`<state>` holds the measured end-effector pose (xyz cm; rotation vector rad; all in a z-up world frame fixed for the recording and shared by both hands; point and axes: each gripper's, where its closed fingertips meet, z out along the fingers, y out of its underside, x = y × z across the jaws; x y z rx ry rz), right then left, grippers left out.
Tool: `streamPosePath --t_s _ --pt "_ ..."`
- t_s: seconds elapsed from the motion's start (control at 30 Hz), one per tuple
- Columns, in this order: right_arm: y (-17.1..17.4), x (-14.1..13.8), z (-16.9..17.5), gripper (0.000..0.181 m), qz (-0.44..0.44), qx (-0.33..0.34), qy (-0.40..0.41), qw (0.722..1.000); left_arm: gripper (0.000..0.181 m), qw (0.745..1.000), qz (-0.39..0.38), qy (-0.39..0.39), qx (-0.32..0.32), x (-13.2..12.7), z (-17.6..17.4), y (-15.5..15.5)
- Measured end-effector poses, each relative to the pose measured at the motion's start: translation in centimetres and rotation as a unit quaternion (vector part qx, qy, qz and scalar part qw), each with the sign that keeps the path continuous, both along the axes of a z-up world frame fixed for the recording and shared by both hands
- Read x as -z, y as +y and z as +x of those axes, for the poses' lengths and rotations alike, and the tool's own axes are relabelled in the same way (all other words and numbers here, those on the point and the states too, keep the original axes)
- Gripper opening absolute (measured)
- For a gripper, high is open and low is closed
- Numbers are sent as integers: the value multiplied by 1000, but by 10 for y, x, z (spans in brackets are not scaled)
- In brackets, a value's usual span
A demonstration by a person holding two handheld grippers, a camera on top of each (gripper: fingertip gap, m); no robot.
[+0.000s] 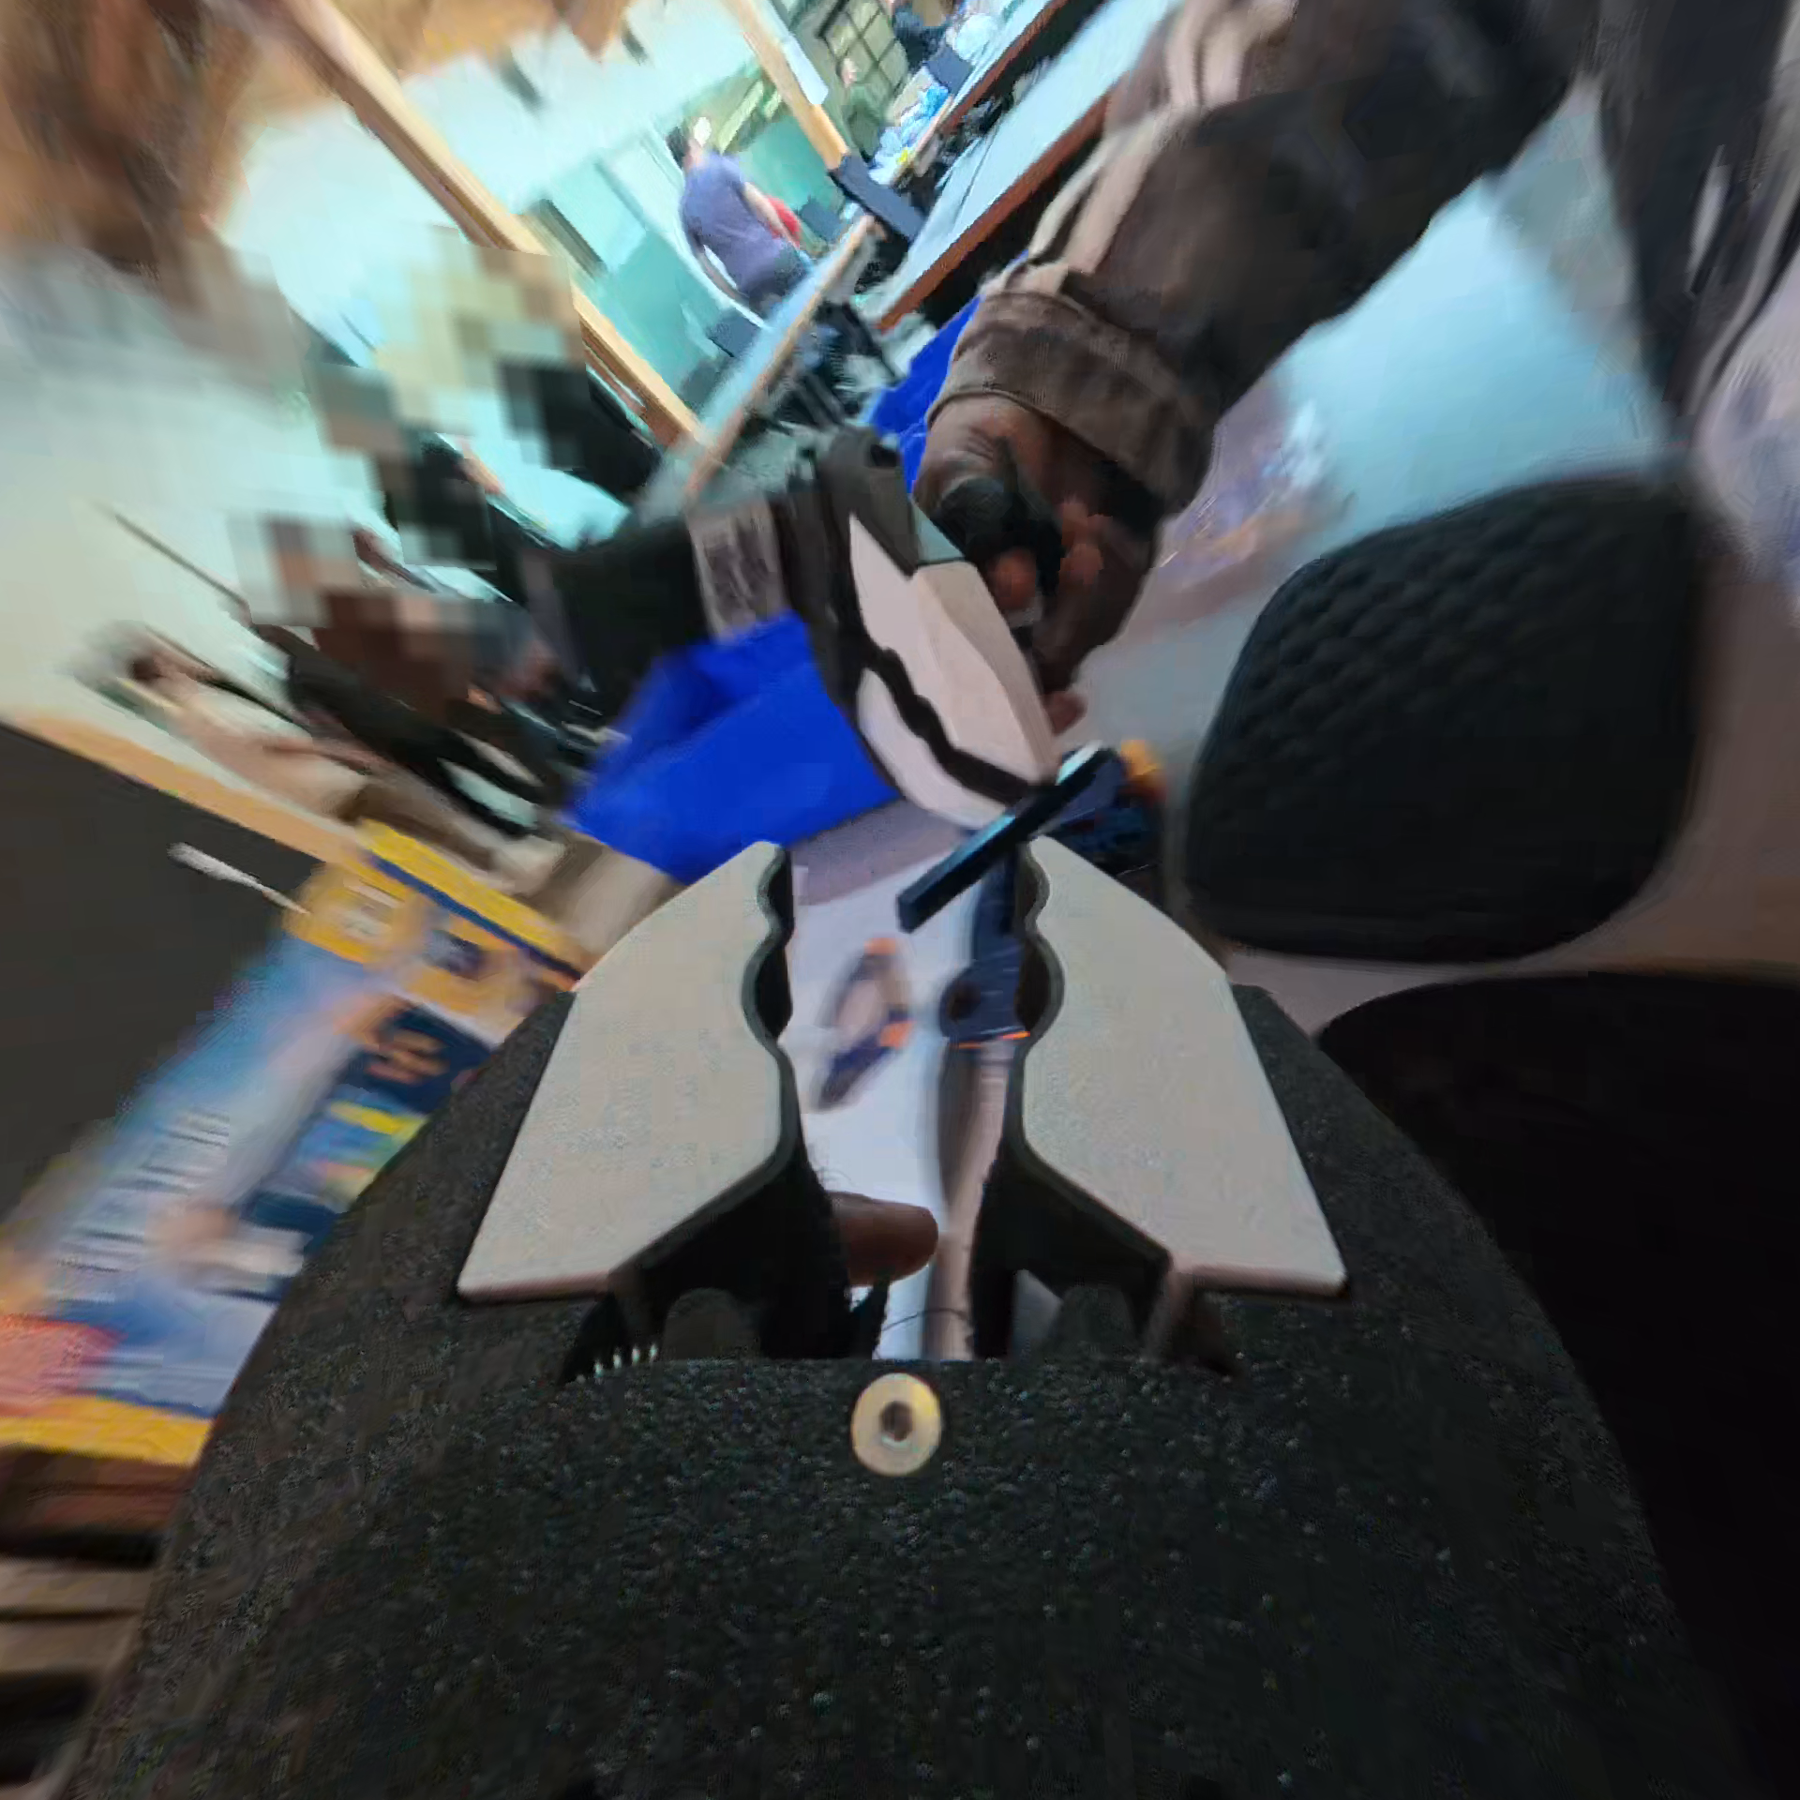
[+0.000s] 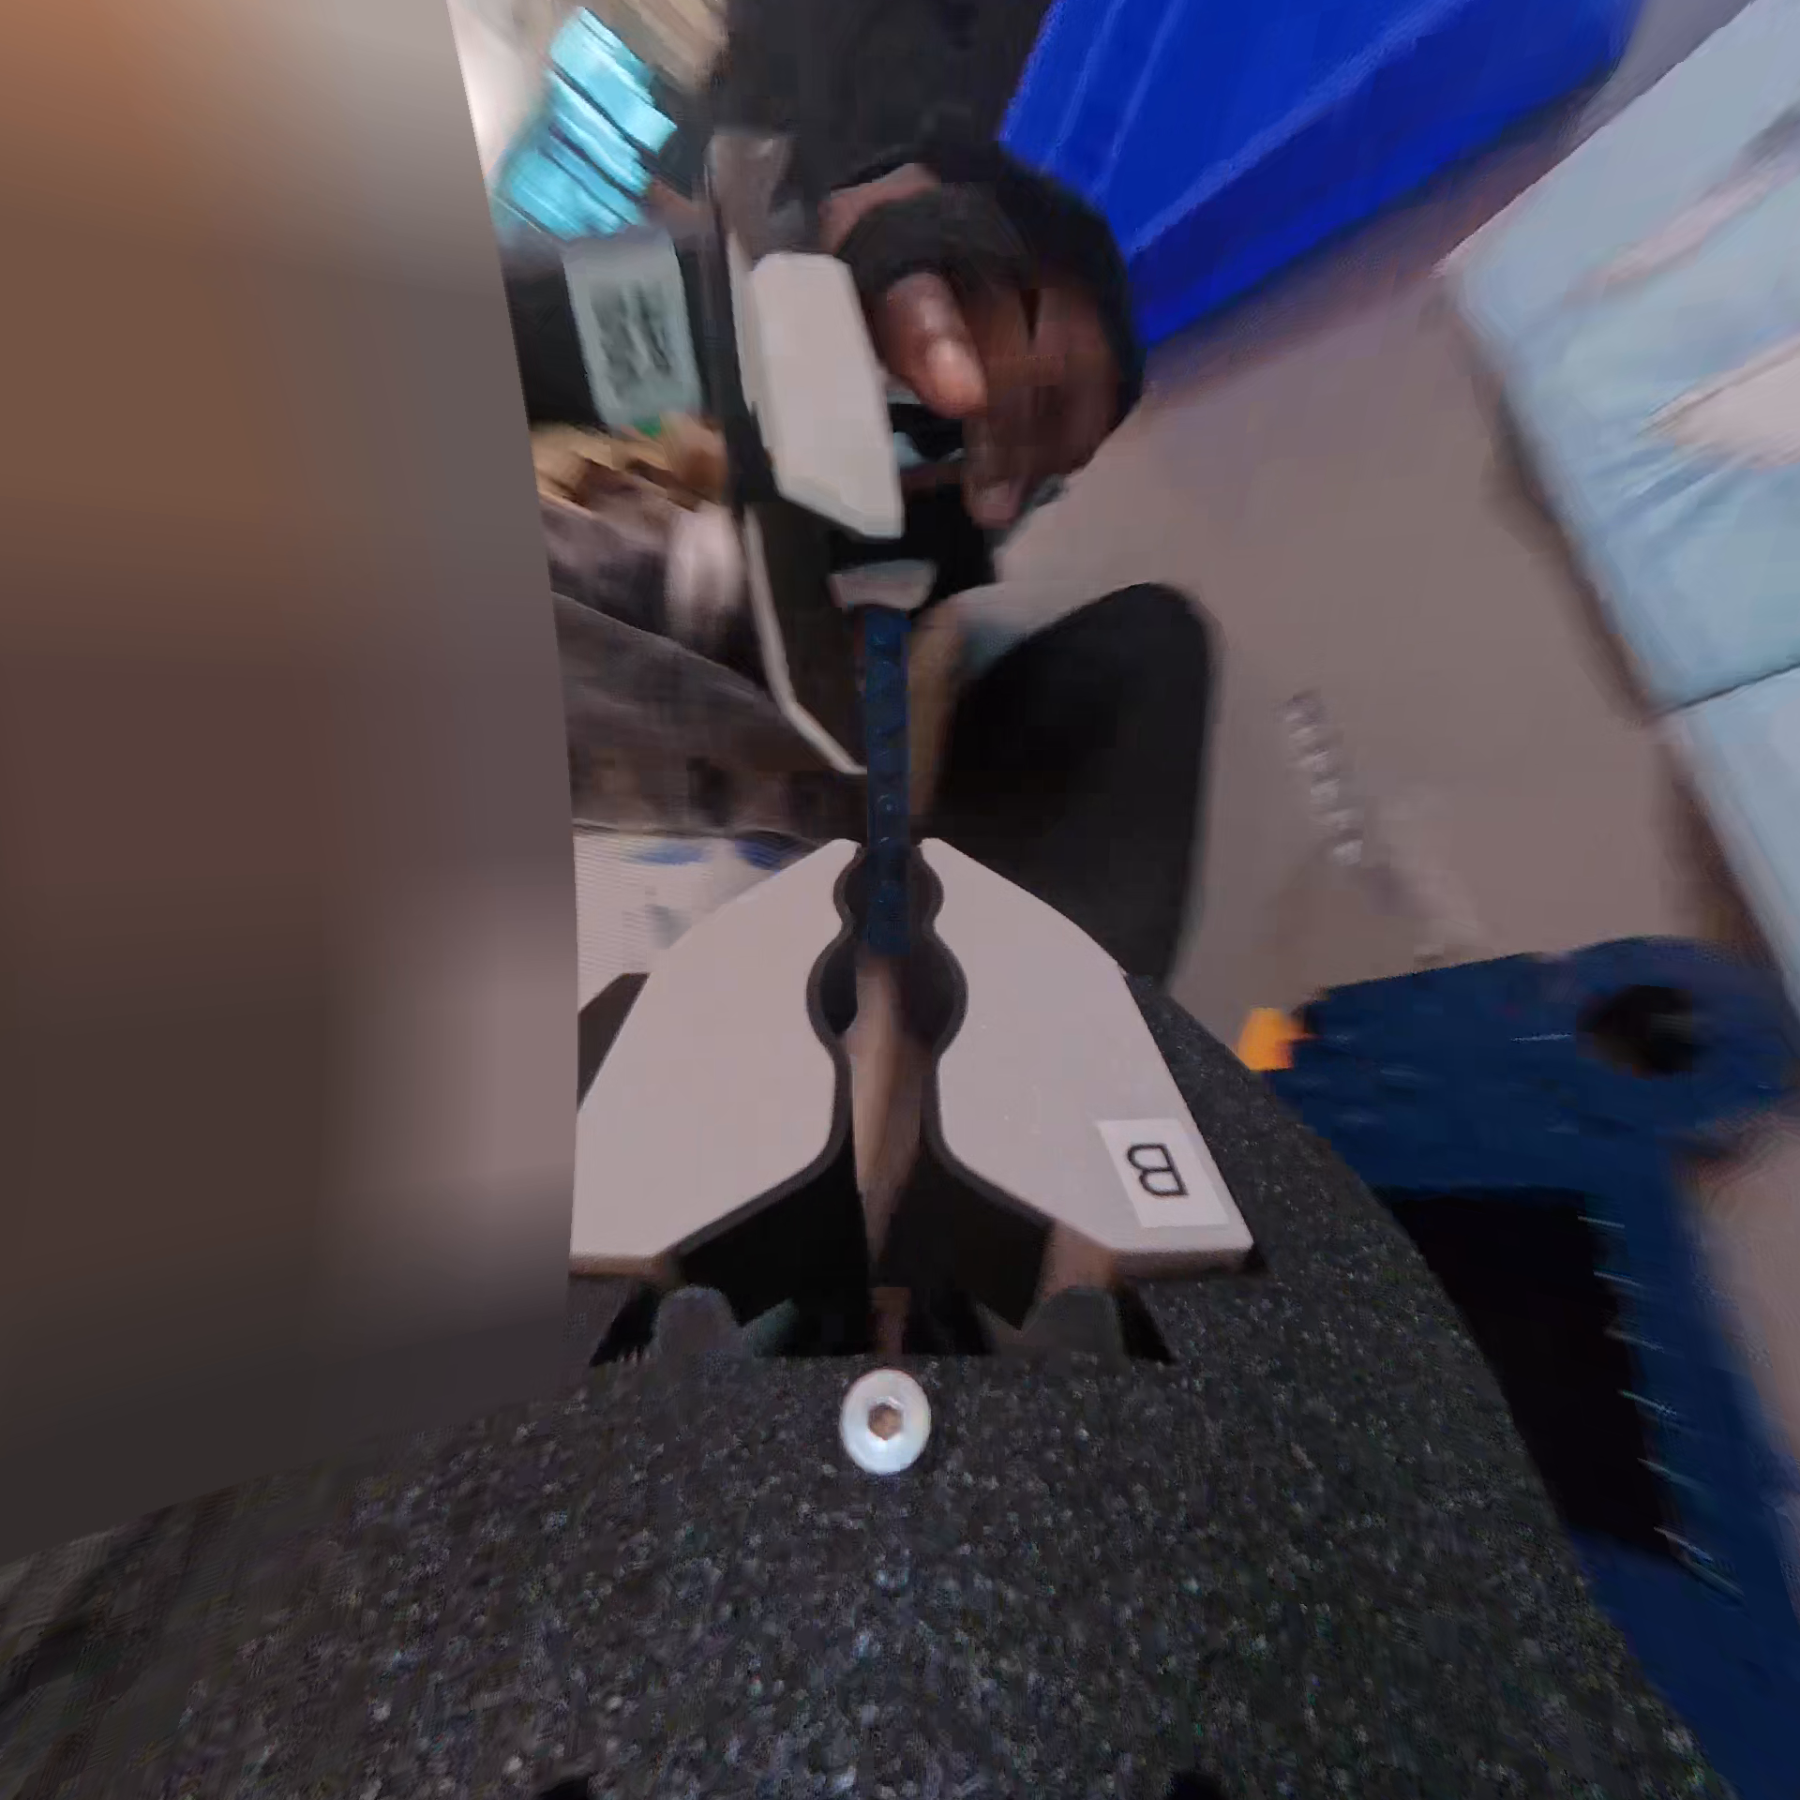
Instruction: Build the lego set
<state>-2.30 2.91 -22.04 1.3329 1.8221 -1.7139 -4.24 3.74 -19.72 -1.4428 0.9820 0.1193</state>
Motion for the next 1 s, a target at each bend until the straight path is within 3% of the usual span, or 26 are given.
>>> streamPosePath --t_s 0.03,0.13,0.23,0.33,0.47,0.63,0.73,0.83,0.87,0.93,1.0 --pt "6 2 -3 7 72 9 42 996 47 995 -64 -79 17 2 1 -3" --pt "21 -5 -13 7 251 30 145 957 41 955 -177 -237 38 0 -5 -6" --pt "21 -9 -17 7 384 18 213 898 31 942 -188 -277 21 -1 -7 2" --pt "20 -9 -19 7 431 15 231 872 9 940 -189 -282 23 0 -3 5" --pt "19 -3 -16 7 436 7 228 871 8 944 -190 -269 27 6 0 4" --pt "15 -7 -17 13 450 -1 265 853 7 930 -188 -311 47 3 -1 2" --pt "15 -6 -20 7 458 -3 271 847 8 926 -183 -325 55 0 -1 1" --pt "16 -5 -21 7 447 -4 261 855 8 927 -181 -324 49 3 -4 2" --pt "19 -4 -21 7 446 -6 254 858 12 929 -181 -320 44 6 -7 1" --pt "32 -1 -24 7 450 8 243 859 45 937 -197 -288 -11 29 -24 5" --pt "42 2 -27 7 433 25 228 872 51 940 -230 -241 -68 64 -41 5"
